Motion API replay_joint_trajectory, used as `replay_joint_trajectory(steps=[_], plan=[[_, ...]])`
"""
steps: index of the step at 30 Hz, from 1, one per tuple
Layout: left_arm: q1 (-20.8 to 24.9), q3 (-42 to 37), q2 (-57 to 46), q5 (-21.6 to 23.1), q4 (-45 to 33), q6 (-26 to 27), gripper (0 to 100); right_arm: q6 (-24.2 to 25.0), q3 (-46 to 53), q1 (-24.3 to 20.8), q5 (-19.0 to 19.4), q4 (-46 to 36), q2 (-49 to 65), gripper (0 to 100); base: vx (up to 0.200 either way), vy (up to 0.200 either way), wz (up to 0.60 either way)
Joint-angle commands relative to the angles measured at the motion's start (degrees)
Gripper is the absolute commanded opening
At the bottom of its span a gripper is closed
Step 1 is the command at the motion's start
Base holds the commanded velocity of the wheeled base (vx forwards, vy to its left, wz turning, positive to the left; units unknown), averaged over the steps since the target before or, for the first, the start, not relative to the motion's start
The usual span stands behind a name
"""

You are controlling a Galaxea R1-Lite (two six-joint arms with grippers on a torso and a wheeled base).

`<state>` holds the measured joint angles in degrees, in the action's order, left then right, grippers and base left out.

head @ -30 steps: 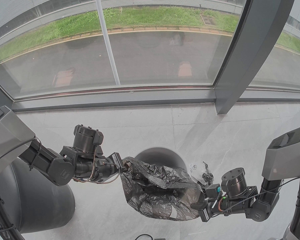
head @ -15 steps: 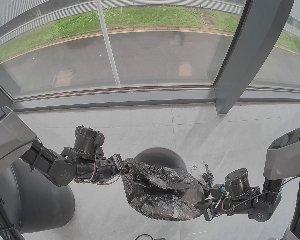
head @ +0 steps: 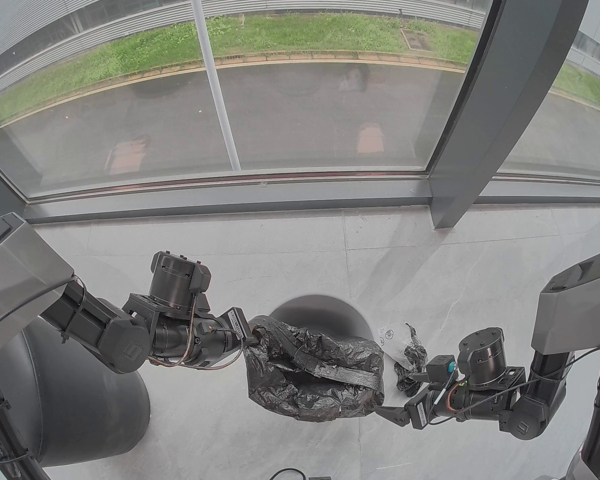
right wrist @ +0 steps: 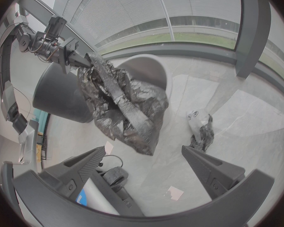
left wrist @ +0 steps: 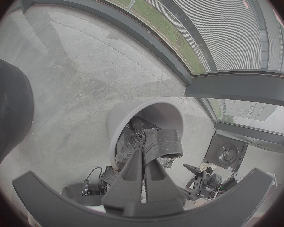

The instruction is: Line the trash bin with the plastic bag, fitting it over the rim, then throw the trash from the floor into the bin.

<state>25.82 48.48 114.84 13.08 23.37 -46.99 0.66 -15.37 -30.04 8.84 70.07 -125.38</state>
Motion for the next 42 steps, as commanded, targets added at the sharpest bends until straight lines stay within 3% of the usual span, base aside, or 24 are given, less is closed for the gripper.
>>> replay_joint_trajectory(steps=[1,5,14,30,36,42], plan=[[0.2,0.2,-0.1,0.0,0.0,0.0,0,-1.0,-2.8,-0.8,-3.0,0.3,2.1,100,0.0,0.0,0.0],[0.2,0.4,-0.1,0.0,0.0,0.0,0,-5.7,-8.4,-4.4,-10.2,0.0,1.3,100,0.0,0.0,0.0],[0.2,0.5,-0.1,-0.2,0.1,0.0,0,-14.7,-22.6,-12.9,-21.2,-4.3,-6.5,100,0.0,0.0,0.0],[0.2,0.2,0.2,-0.4,2.4,-0.1,0,-18.9,-27.9,-15.8,-26.1,-4.8,-13.5,100,0.0,0.0,0.0],[0.3,0.4,0.2,-0.4,2.6,-0.1,0,-21.1,-28.9,-15.6,-34.0,-4.8,-14.3,100,0.0,0.0,0.0],[0.3,0.4,0.3,-0.3,2.7,-0.1,0,-21.7,-29.3,-15.6,-36.2,-4.7,-14.3,100,0.0,0.0,0.0]])
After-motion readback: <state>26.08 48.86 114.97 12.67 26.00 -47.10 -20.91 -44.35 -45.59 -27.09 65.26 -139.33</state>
